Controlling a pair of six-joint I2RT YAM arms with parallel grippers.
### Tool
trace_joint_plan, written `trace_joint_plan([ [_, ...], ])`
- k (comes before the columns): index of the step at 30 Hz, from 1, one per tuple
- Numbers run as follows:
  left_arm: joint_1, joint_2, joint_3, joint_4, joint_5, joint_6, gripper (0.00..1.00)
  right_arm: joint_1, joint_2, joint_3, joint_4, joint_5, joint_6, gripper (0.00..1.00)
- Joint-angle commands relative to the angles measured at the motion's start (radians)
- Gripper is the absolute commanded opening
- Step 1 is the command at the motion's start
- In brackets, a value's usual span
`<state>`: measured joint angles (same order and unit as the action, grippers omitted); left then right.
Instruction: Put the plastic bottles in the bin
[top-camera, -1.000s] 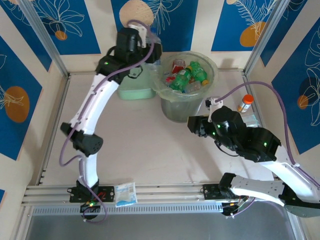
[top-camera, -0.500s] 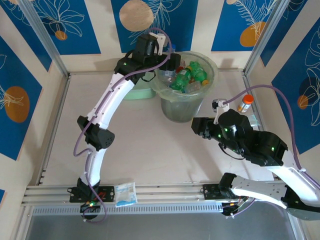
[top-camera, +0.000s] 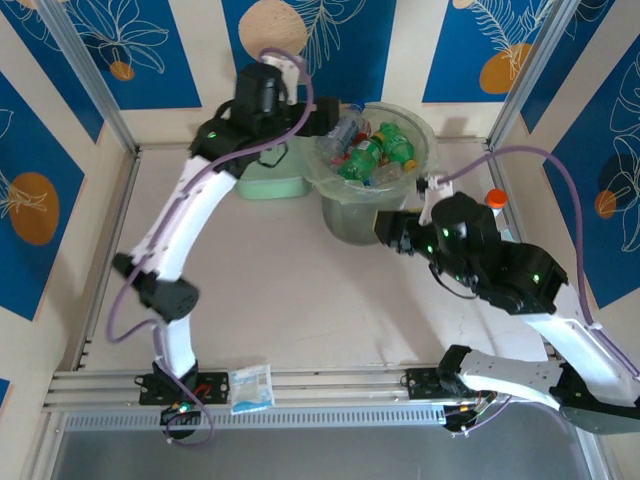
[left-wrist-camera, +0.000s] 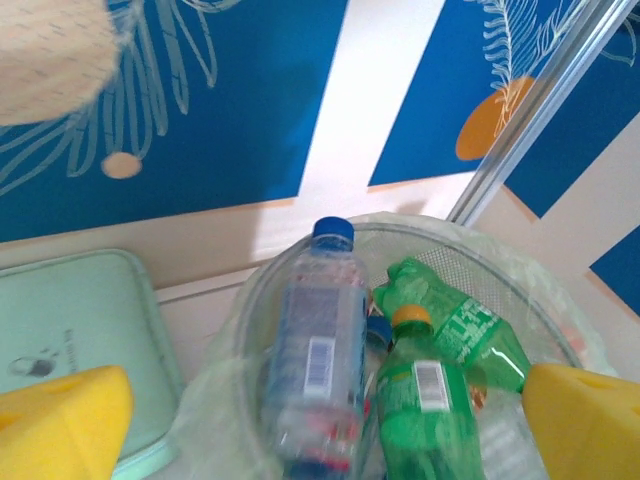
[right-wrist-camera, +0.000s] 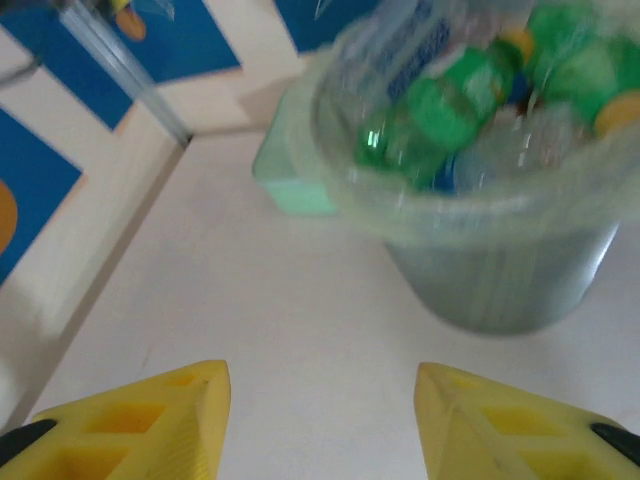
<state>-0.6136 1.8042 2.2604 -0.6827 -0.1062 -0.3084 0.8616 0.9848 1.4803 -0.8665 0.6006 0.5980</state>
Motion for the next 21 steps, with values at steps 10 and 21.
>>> trace_joint_plan([
  [10, 0.027, -0.621, -1.001, 0.149, -0.079, -0.168, 0.99, -0.372, 0.559, 0.532, 0.15, -0.434, -0.188, 0.43],
  [21, 0.037, -0.649, -1.23, 0.147, 0.017, -0.303, 1.0, -0.448, 1.168, 1.283, -0.074, -0.507, -0.191, 0.41],
])
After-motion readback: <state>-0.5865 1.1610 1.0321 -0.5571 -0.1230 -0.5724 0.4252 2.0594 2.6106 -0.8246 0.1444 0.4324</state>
